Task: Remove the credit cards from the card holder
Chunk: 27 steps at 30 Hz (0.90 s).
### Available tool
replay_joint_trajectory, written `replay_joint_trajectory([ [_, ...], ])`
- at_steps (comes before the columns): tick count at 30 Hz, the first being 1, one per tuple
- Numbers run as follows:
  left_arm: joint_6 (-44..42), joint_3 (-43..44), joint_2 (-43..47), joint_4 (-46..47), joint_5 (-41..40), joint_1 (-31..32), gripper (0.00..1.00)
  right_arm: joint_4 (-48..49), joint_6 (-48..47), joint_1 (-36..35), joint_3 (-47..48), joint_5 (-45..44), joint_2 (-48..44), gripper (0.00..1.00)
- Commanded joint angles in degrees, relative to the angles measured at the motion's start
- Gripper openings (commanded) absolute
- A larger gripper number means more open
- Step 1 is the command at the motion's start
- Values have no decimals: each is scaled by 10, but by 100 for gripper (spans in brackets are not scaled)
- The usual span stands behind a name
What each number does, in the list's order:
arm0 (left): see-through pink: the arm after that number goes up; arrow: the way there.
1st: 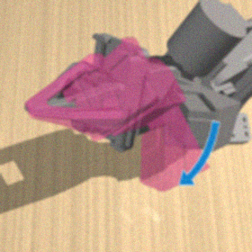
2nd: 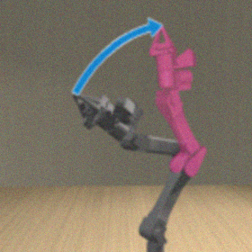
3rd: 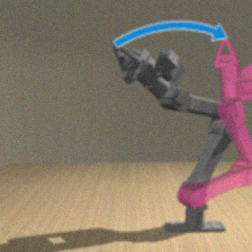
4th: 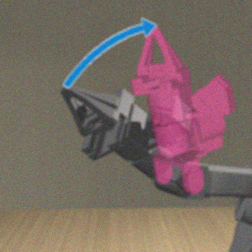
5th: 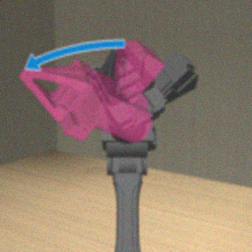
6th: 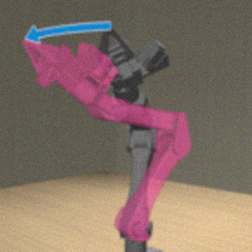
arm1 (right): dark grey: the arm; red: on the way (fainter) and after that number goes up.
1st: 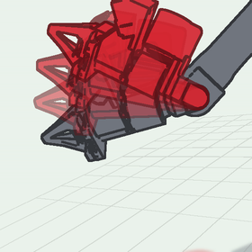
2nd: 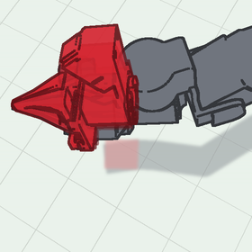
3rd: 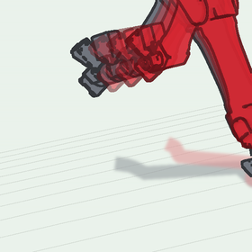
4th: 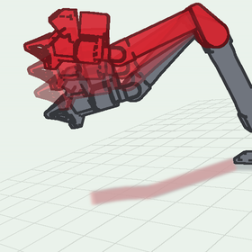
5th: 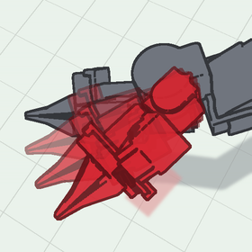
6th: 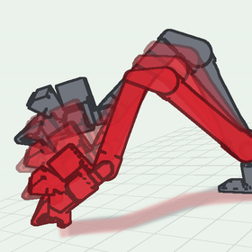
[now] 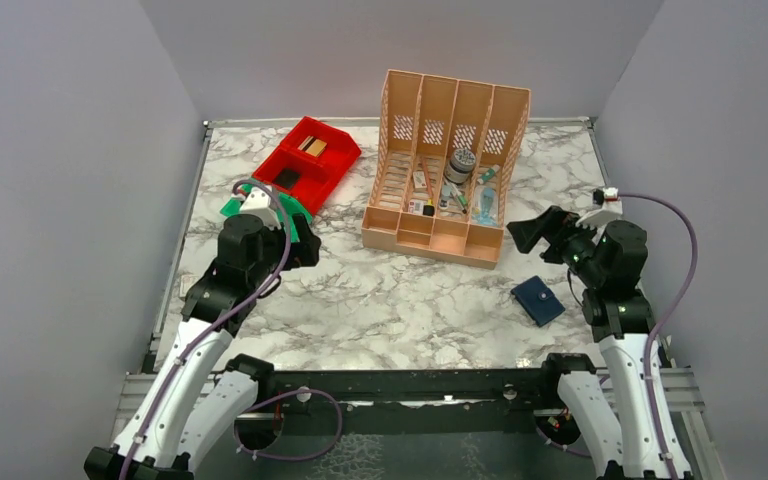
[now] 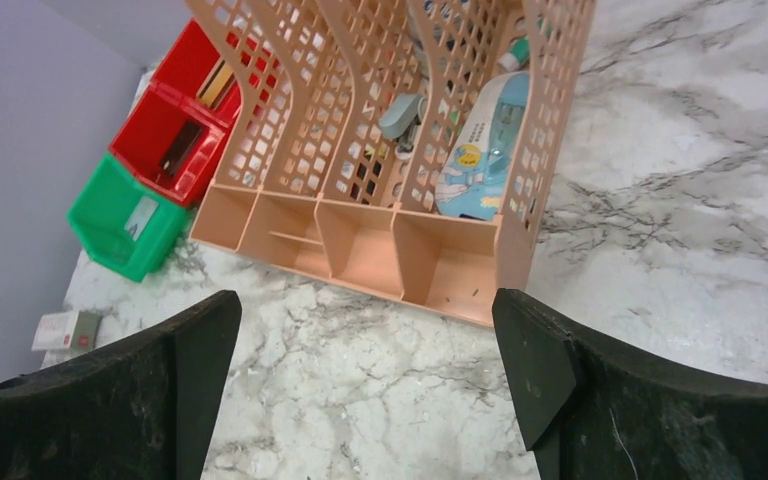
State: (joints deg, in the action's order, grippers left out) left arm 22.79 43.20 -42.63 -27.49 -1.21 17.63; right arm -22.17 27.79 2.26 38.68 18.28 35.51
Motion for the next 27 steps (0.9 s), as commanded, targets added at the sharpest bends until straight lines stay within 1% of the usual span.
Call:
replay_joint_trajectory([
  [1, 18, -14, 34, 11, -32, -3, 99, 14, -47, 1, -2, 97, 26, 99],
  [4, 33, -30, 52, 17, -32, -3, 99, 39, -53, 1, -23, 156, 49, 99],
  [7, 35, -40, 57, 27, -26, -3, 99, 56, -61, 1, -24, 224, 75, 99],
  [11, 34, -39, 47, 26, -31, -4, 99, 75, -49, 1, -15, 273, 100, 99],
  [13, 39, -41, 38, 25, -33, -4, 99, 79, -42, 1, -11, 268, 105, 99],
  [15, 42, -40, 30, 26, -33, -5, 99, 71, -47, -1, -3, 247, 109, 99],
  [19, 43, -38, 23, 23, -38, -12, 99, 12, -84, -23, 40, 153, 130, 99],
  [21, 49, -40, 26, 23, -41, -18, 99, 1, -85, -54, 61, 118, 155, 99],
  [25, 51, -40, 28, 23, -61, -34, 99, -23, -80, -142, 114, -7, 212, 99],
  [27, 50, -40, 29, 23, -63, -43, 99, -35, -77, -163, 138, -56, 244, 99],
])
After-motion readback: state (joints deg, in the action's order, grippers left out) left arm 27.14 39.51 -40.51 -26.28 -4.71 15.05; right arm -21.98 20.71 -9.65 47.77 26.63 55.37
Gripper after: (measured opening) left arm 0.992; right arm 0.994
